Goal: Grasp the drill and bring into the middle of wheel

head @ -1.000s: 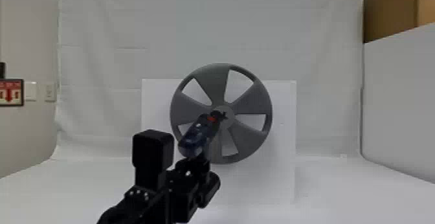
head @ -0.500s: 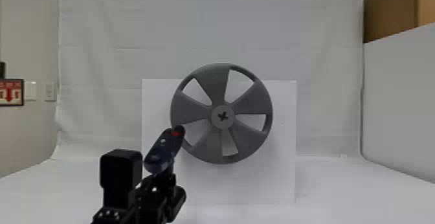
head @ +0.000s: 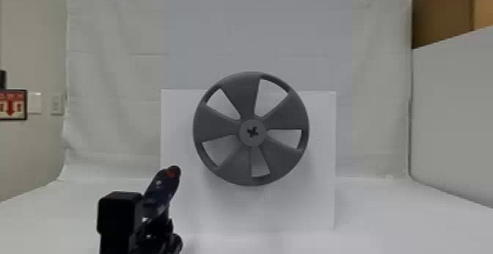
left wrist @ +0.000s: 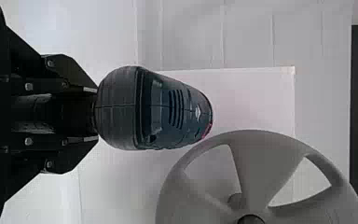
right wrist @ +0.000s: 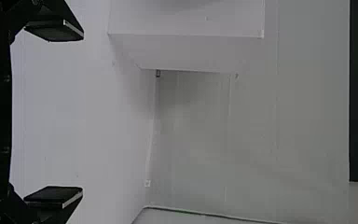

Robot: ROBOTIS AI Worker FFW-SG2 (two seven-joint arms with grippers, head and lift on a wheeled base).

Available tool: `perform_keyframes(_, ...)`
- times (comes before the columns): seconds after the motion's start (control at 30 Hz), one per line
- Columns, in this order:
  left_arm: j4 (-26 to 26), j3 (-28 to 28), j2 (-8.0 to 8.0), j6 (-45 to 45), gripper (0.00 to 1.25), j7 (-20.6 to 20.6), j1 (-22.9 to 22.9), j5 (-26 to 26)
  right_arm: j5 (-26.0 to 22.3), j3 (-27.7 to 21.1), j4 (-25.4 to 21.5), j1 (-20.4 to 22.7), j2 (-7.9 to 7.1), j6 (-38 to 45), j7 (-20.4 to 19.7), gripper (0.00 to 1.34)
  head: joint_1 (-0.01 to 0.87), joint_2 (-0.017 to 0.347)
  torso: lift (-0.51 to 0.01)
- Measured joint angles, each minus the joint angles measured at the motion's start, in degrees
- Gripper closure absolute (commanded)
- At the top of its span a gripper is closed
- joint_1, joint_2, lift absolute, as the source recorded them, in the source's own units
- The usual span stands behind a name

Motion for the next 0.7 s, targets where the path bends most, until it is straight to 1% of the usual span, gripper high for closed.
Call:
perform_keyframes(0.27, 2.9, 0.0, -0.22, -0.3, 1.22, 0.6, -0.2, 0.5, 0.2, 0.3, 0.2, -0.1, 0.08, 0.0, 0.0, 0.13, 0.000, 0.000, -0.406)
perform_keyframes(0.7, 4.1, 0.1, -0.54, -0.4, 1.22, 1.6, -0.8, 1.0, 0.2, 0.5, 0.3, -0.2, 0.08, 0.0, 0.0, 0.13, 0.000, 0.000, -0.406)
